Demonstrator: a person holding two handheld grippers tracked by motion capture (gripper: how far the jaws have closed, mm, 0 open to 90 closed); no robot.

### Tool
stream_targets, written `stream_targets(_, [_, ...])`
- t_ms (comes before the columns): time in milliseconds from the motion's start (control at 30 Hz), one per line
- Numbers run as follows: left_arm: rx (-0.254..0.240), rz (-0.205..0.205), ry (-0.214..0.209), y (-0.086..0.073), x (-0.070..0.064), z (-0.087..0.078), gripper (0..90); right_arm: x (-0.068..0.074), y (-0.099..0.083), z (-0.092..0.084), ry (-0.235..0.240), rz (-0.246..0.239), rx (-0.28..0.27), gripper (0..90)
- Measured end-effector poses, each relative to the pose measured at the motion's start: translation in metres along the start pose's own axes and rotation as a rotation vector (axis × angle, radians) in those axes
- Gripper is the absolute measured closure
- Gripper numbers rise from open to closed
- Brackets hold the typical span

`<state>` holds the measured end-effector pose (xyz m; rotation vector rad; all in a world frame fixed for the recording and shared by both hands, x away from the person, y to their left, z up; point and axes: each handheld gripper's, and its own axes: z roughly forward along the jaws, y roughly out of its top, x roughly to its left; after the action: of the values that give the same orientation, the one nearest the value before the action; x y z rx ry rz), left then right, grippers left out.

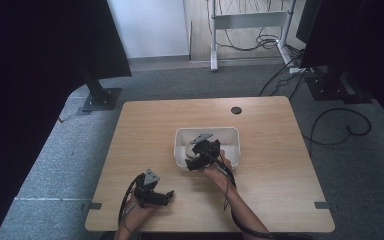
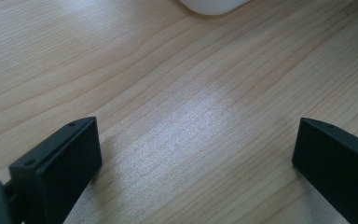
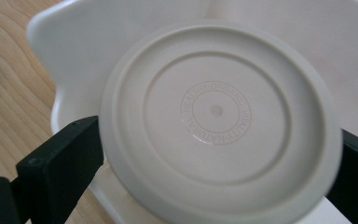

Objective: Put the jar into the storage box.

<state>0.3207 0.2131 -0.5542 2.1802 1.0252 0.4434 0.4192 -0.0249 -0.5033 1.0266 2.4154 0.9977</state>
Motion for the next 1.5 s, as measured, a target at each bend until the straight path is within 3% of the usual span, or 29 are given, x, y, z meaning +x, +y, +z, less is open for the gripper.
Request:
stream_targets(700, [0.000,0.000,-0.001,0.000,0.000,0.000,0.9,-0.001,-0.008,-0.027,0.018,-0.040,-0.045,3.5])
stream_targets(1500, [0.000,0.000,0.000,0.000,0.000,0.000,0.9,-0.010,-0.031,-0.052,0.026,-0.023,-0.069,3.6])
